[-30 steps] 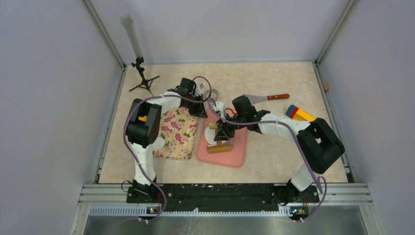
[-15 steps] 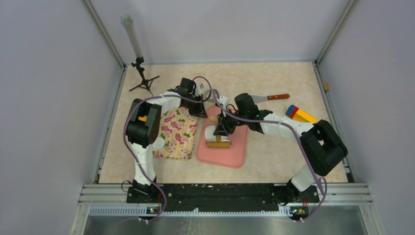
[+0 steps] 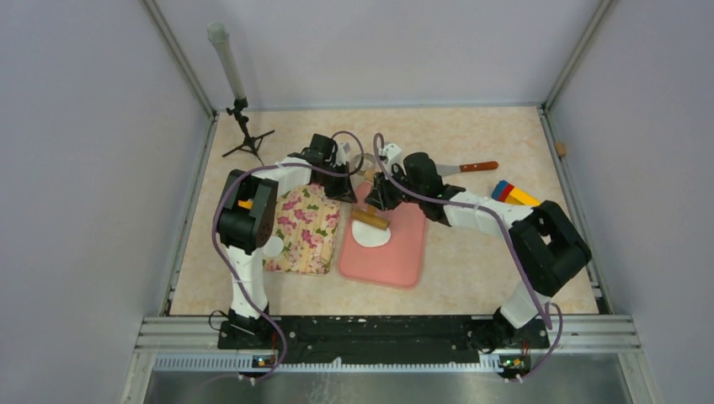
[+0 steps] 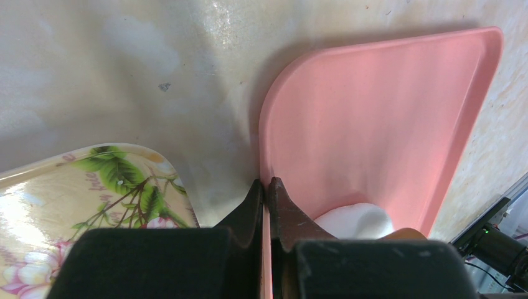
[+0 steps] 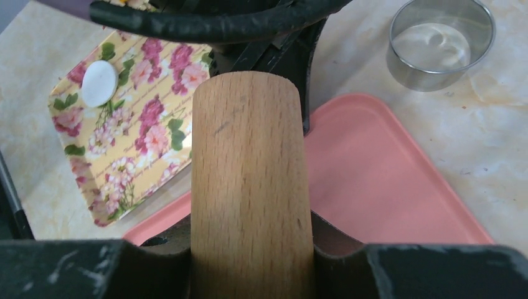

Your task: Roll out the dumpling wrappers from the dough

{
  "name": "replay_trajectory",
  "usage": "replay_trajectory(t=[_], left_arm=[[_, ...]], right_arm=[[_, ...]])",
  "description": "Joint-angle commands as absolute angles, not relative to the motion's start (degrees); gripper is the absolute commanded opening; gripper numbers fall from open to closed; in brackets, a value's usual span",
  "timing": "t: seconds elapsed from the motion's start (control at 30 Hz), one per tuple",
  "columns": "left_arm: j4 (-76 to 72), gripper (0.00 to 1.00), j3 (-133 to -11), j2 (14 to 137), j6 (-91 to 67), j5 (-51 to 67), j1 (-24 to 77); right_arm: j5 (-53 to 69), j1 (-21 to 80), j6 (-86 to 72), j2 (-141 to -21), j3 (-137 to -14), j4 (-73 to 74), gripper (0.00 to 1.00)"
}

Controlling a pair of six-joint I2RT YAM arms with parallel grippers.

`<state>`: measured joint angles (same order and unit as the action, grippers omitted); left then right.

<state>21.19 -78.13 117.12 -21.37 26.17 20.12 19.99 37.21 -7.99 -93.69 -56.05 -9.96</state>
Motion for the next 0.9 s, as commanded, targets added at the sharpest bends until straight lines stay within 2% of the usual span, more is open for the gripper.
replay_trajectory(t=[0.0, 0.43, 0.87], left_arm=[[25.89, 0.0, -76.07, 116.2, -20.57, 24.61, 19.73], [25.7, 0.0, -75.72, 115.55, -20.48, 25.03, 19.32], [25.66, 0.0, -75.61, 115.32, -20.57, 25.04, 19.22]], right_arm=[[15.11, 36.74, -8.87, -95.99, -56.81, -16.5, 0.0], [18.83, 38.85, -0.38, -94.23, -50.98, -6.25, 0.0], [19.0, 42.97, 7.01, -95.85, -50.27, -0.41, 0.0]])
